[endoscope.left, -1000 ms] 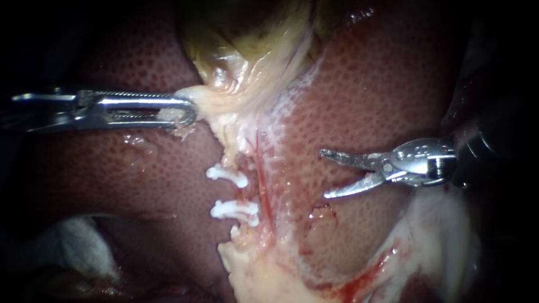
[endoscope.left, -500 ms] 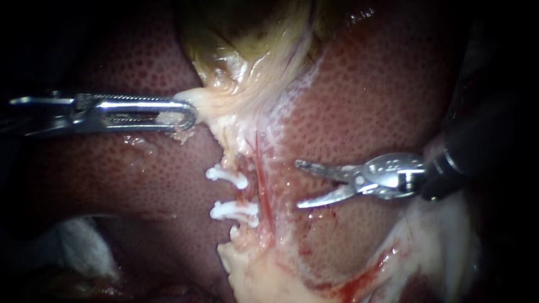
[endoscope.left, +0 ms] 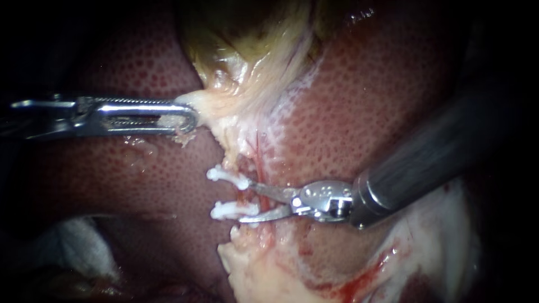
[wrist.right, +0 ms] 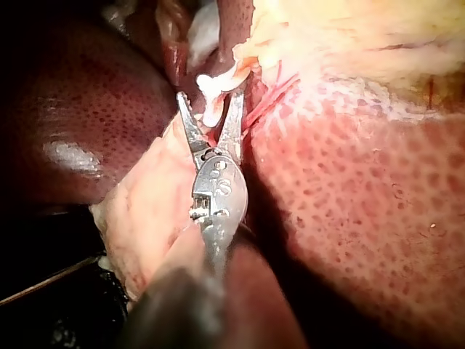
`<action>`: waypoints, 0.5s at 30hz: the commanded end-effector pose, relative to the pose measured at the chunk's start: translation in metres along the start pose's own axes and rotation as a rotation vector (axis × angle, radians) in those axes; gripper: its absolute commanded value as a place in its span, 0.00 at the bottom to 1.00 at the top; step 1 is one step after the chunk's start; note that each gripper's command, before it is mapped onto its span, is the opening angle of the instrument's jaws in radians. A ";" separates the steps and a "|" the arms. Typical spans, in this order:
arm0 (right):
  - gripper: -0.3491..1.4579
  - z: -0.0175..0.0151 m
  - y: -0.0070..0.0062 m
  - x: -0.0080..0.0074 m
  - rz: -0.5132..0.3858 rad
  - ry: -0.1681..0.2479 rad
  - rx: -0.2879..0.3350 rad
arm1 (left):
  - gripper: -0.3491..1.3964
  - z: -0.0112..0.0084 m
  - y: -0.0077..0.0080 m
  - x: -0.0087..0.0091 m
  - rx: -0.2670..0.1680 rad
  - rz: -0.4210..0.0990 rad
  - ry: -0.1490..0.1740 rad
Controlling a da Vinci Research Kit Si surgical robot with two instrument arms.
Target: Go to the cutting position left tube
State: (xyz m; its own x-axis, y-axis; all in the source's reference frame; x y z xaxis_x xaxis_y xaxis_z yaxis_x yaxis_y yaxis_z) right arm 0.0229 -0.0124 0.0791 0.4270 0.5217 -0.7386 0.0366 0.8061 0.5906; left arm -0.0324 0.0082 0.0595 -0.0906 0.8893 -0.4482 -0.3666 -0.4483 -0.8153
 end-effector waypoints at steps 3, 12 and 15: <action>0.99 0.0006 0.0001 0.0003 0.010 -0.017 0.007 | 0.00 0.0000 0.0000 -0.0001 0.002 0.000 0.001; 0.99 0.0018 0.0005 0.0008 0.031 -0.054 0.050 | 0.00 0.0002 0.0000 -0.0002 0.000 0.000 0.000; 0.99 0.0024 0.0007 0.0011 0.036 -0.060 0.074 | 0.00 0.0003 0.0000 -0.0002 0.001 0.001 0.000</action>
State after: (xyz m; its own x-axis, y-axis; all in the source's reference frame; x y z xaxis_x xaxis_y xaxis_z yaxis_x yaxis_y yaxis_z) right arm 0.0257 -0.0118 0.0796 0.4845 0.5325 -0.6940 0.0897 0.7589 0.6449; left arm -0.0327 0.0081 0.0596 -0.0899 0.8890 -0.4490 -0.3672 -0.4486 -0.8148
